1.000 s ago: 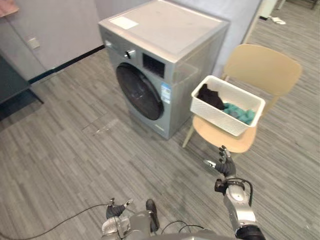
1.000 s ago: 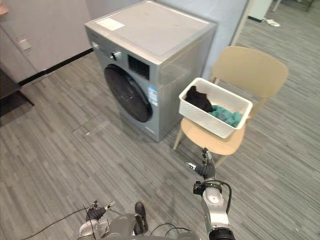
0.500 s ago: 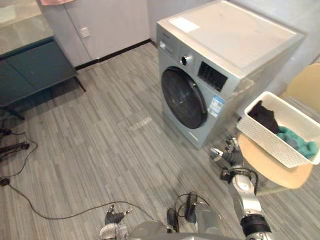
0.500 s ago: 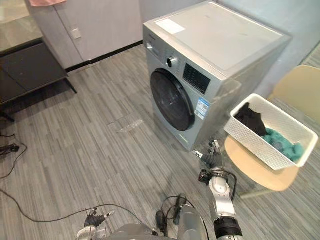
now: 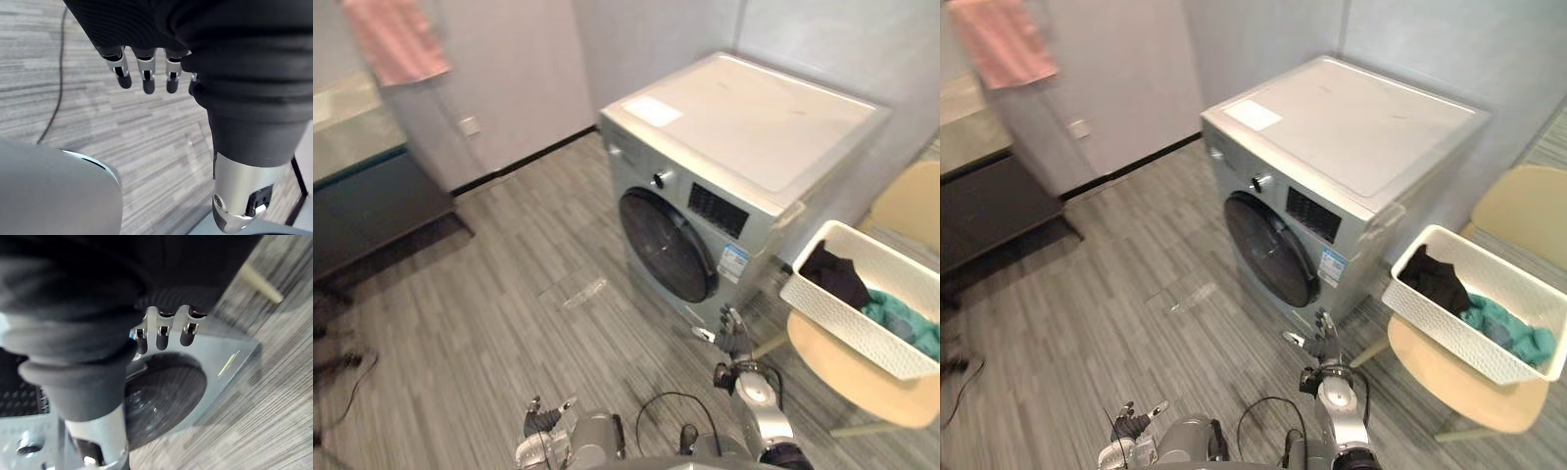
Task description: Pick up the laundry basket with both hands and put the clothes into the washing machine.
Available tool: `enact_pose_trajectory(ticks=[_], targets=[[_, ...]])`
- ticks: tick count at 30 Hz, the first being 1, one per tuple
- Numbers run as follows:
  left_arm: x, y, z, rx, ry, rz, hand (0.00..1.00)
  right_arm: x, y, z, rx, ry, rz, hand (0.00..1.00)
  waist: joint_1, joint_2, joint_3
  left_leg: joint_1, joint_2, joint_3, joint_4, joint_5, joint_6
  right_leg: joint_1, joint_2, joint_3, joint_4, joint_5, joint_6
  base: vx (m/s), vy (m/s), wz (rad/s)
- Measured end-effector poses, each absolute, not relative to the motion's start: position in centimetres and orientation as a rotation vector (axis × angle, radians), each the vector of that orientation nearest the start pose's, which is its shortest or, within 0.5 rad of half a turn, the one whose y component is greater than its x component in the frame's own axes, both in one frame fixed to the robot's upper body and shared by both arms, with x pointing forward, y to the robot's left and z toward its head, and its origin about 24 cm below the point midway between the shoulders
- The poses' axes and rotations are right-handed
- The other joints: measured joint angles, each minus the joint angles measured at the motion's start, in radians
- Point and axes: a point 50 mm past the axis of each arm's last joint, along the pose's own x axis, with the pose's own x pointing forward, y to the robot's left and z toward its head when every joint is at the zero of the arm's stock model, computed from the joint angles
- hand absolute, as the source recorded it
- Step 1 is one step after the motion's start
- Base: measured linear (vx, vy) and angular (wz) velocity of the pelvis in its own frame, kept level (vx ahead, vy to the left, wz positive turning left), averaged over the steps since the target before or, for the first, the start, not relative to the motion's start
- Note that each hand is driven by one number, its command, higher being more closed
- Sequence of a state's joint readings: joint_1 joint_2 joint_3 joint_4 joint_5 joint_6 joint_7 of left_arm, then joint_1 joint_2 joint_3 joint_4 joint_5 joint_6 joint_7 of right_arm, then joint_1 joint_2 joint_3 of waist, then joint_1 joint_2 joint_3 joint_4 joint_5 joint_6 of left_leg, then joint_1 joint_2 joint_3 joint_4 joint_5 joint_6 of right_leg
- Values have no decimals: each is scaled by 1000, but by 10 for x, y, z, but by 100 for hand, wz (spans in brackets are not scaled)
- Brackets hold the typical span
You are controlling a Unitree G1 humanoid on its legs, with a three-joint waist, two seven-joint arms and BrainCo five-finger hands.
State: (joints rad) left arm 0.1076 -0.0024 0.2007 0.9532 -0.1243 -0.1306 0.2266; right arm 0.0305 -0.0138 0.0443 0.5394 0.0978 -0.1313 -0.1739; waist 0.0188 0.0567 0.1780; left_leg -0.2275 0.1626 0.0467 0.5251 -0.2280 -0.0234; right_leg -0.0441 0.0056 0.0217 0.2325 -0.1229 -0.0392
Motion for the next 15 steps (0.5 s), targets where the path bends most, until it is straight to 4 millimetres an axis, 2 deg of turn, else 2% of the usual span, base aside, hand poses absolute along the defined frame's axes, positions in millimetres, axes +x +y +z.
enact_pose_trajectory(ticks=[1,2,3,4,5,6,7,8,9,10,11,12,14,15], targets=[[101,189,-153,-100,958,506,0,200,-160,-79,5,475,-176,0,-1,25,-13,38,22,-56,-151,47,-63,-15,12,46,22,-23,29,213,346,-121],[98,185,-155,-106,973,505,0,196,-163,-82,-17,487,-177,0,-5,47,-23,54,36,-59,-193,65,-82,-16,24,61,30,-34,45,268,427,-116],[97,180,-156,-115,984,504,0,189,-168,-86,-51,516,-176,0,-9,58,-33,71,36,-44,-197,122,-110,-14,21,90,54,-56,77,223,302,-65],[99,180,-156,-102,981,495,0,185,-167,-89,-67,530,-168,0,-11,31,-41,85,9,-19,-215,117,-99,-16,-12,88,61,-65,94,257,313,-53],[103,189,-154,-57,964,478,0,185,-164,-89,-90,528,-160,0,-11,17,-39,93,-24,4,-234,118,-93,-23,-51,93,60,-73,111,194,231,-20],[105,190,-153,-43,958,468,0,187,-164,-88,-99,520,-158,0,-11,7,-45,89,-39,13,-242,120,-84,-32,-69,93,58,-75,119,234,310,-15],[109,192,-151,-30,940,461,0,205,-165,-74,-143,447,-155,0,-5,2,-45,73,-80,42,-269,132,-60,-66,-115,91,37,-63,146,191,285,-14],[112,192,-150,-27,927,455,0,224,-165,-61,-156,385,-152,0,-4,-1,-37,56,-97,48,-274,140,-48,-79,-131,91,28,-52,162,150,249,-10],[118,189,-148,-23,909,438,0,243,-168,-47,-178,320,-160,0,-3,19,-13,39,-108,56,-275,143,-43,-93,-144,91,21,-44,172,63,146,-4],[121,187,-146,-21,897,427,0,252,-170,-39,-188,289,-164,0,-3,27,2,33,-112,61,-275,144,-41,-100,-149,91,22,-43,173,10,124,0],[128,185,-143,-28,869,423,0,272,-172,-20,-209,214,-164,0,2,47,38,17,-114,67,-275,149,-34,-119,-152,92,25,-35,181,-19,77,-5],[130,185,-142,-27,861,425,0,279,-172,-12,-214,186,-166,0,1,51,45,7,-113,67,-275,151,-32,-131,-151,92,25,-33,178,-42,47,-6],[139,183,-137,-47,810,433,0,302,-178,15,-246,87,-203,0,2,59,84,-23,-106,66,-281,162,-28,-165,-147,91,27,-20,170,-54,-9,-5],[141,181,-136,-50,801,426,0,306,-181,21,-253,68,-213,0,1,60,93,-27,-106,66,-286,166,-29,-172,-147,91,27,-18,171,-60,-18,-3]])
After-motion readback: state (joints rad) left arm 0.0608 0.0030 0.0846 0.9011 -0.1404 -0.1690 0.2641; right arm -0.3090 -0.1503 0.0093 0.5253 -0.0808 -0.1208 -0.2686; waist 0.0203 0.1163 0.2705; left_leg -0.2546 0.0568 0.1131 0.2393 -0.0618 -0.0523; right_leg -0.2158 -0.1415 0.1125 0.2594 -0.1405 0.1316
